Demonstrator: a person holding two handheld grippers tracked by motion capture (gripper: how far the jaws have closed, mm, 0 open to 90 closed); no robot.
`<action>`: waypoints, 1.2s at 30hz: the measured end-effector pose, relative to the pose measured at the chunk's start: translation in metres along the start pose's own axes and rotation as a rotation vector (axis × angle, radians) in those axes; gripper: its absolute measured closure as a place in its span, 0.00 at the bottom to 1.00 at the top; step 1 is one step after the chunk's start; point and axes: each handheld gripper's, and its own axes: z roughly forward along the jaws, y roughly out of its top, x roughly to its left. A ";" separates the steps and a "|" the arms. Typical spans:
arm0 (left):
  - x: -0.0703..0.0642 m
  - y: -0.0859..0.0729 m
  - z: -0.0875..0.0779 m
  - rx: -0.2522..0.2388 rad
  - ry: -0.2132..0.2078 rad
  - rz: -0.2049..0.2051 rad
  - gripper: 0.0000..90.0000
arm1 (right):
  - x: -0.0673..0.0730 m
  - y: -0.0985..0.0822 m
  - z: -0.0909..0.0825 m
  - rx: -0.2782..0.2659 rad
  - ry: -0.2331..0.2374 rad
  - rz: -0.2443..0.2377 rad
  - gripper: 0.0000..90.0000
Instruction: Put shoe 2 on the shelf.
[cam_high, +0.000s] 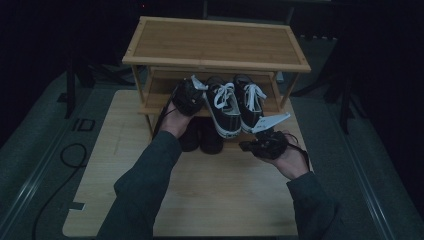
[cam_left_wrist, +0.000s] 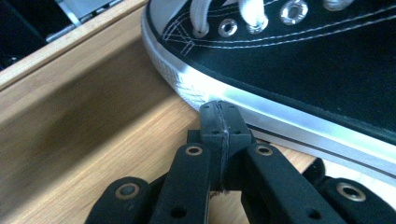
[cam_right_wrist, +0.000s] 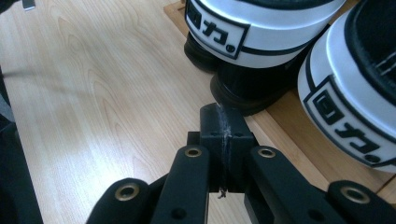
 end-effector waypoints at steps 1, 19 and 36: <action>0.001 0.000 0.002 0.007 0.020 0.005 1.00 | 0.000 0.000 0.000 -0.001 0.000 -0.004 0.99; 0.005 -0.001 0.011 0.008 0.020 -0.045 1.00 | 0.017 0.017 -0.007 -0.115 0.041 -0.063 0.99; 0.009 -0.011 -0.002 0.003 -0.048 -0.012 1.00 | 0.013 0.024 0.001 -0.152 0.031 -0.041 1.00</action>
